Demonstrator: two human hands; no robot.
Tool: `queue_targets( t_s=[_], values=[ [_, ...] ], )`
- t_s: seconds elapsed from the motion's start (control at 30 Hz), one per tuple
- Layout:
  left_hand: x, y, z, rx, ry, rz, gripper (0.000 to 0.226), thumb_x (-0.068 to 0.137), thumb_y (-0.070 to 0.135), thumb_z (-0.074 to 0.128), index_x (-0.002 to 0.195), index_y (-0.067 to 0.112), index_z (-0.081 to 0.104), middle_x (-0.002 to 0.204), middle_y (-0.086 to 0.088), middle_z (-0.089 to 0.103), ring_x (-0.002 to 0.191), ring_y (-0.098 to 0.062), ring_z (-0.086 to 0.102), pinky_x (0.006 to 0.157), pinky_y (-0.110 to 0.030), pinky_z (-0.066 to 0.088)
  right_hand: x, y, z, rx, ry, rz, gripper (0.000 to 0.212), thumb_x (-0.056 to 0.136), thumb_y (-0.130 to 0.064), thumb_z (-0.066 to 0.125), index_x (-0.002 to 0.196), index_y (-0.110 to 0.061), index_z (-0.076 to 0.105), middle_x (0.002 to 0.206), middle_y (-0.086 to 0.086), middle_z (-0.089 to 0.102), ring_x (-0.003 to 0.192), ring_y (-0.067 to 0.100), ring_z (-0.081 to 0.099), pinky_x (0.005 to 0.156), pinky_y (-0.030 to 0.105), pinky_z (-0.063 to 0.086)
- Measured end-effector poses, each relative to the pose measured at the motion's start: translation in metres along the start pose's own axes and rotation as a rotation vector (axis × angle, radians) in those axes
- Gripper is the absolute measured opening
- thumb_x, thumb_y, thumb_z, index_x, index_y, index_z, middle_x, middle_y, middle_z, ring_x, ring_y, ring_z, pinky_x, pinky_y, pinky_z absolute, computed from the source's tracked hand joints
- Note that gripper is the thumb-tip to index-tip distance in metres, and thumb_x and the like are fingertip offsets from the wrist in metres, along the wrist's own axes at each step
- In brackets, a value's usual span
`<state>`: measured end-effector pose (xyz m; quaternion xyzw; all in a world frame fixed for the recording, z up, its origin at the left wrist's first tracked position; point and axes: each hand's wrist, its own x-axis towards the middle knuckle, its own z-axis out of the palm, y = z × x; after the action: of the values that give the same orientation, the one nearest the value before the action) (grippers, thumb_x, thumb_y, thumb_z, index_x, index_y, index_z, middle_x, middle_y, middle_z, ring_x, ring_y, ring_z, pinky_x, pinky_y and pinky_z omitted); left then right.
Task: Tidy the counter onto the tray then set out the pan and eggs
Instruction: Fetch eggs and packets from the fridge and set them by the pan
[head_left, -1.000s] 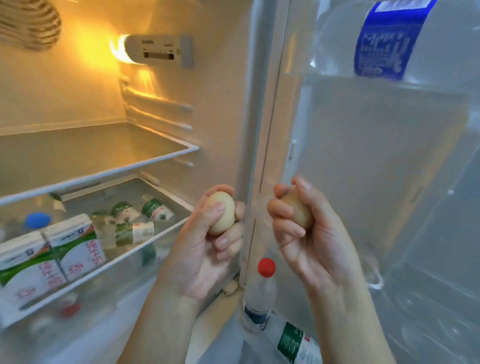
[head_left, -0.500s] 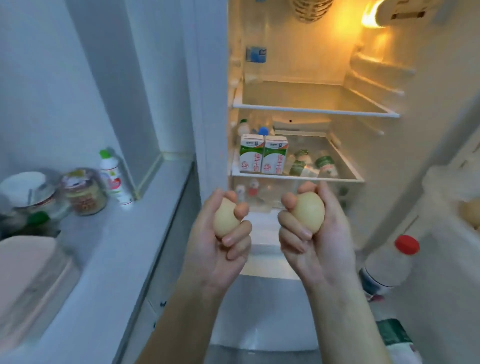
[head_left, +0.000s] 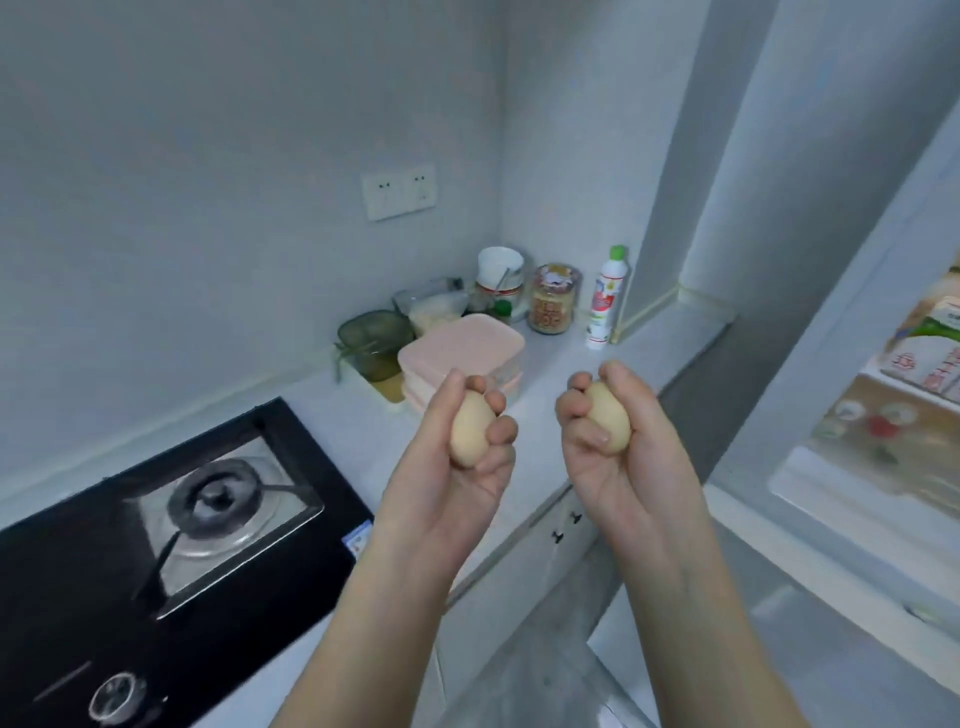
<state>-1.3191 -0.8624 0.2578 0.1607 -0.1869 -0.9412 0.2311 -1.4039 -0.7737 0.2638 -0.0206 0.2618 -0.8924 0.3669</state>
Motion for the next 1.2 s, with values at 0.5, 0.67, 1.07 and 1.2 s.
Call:
queue_targets(
  t_s=[0.5, 0.67, 1.07, 1.2],
  values=[
    [-0.342, 0.17, -0.189, 0.039, 0.318, 0.512, 0.023, 0.092, 0.037, 0.051, 0.077, 0.02, 0.052, 0.065, 0.005, 0.047, 0.031, -0.005, 0.023, 0.033, -0.018, 0.009, -0.204, 0.296, 0.107, -0.167, -0.44, 0.617, 0.026, 0.094, -0.031, 0.046, 0.075, -0.016, 0.053, 0.066, 0.002, 0.05, 0.031, 0.006, 0.025, 0.032, 0.016, 0.012],
    [-0.445, 0.2, -0.231, 0.012, 0.416, 0.781, 0.024, 0.092, 0.036, 0.048, 0.078, 0.018, 0.054, 0.068, 0.002, 0.049, 0.038, -0.007, 0.027, 0.038, -0.018, 0.015, -0.279, 0.386, 0.146, -0.264, -0.615, 0.735, 0.019, 0.083, -0.032, 0.054, 0.075, -0.016, 0.055, 0.069, 0.004, 0.053, 0.037, 0.009, 0.031, 0.04, 0.02, 0.016],
    [-0.578, 0.266, -0.337, -0.07, 0.825, 1.075, 0.027, 0.096, 0.012, 0.035, 0.113, 0.009, 0.055, 0.089, -0.011, 0.055, 0.064, -0.02, 0.05, 0.059, -0.026, 0.036, -0.353, 0.581, 0.186, -0.579, -0.902, 0.953, 0.029, 0.092, 0.003, 0.041, 0.107, -0.017, 0.055, 0.086, 0.006, 0.044, 0.063, 0.017, 0.045, 0.051, 0.024, 0.038],
    [-0.593, 0.302, -0.382, 0.053, 0.984, 1.11, 0.025, 0.1, 0.019, 0.044, 0.119, 0.009, 0.057, 0.096, -0.011, 0.058, 0.065, -0.017, 0.058, 0.059, -0.023, 0.047, -0.347, 0.645, 0.199, -0.769, -1.127, 0.94, 0.034, 0.095, -0.008, 0.056, 0.123, -0.027, 0.053, 0.102, 0.01, 0.053, 0.073, 0.015, 0.054, 0.063, 0.024, 0.048]
  ],
)
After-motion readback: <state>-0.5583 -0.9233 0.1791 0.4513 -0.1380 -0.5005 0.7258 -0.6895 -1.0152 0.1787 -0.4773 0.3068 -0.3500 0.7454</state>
